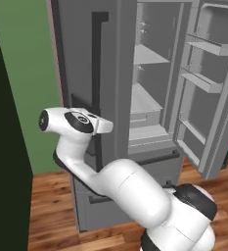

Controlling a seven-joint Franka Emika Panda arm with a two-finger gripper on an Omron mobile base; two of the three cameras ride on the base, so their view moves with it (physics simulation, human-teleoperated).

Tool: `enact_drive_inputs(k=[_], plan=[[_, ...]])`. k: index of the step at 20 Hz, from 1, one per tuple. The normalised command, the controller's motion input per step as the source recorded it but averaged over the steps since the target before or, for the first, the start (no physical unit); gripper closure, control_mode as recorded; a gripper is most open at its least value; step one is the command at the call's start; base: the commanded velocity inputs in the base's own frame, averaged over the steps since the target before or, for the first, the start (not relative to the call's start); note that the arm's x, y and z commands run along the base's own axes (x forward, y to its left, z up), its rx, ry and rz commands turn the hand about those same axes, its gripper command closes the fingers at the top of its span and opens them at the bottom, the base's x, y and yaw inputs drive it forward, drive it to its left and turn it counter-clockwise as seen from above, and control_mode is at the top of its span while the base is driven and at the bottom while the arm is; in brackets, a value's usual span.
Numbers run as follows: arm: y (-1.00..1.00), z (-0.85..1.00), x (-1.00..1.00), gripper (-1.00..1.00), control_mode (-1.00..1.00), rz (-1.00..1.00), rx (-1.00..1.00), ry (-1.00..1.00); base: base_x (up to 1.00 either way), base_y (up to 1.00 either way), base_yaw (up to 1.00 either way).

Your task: Place one of the steaks on the plate and the other in the bowl. Then place the bowl in the fridge.

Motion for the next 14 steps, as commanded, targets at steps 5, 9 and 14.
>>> enact_drive_inputs(k=[5, 9, 14], plan=[[0.29, 0.00, -0.03, -1.00, -1.00, -0.09, 0.00, -0.01, 0.00, 0.00, 0.00], [0.10, 0.00, 0.00, -1.00, -1.00, -0.02, 0.00, -0.01, 0.00, 0.00, 0.00], [0.07, 0.00, 0.00, -1.00, -1.00, 0.00, 0.00, -0.01, 0.00, 0.00, 0.00]])
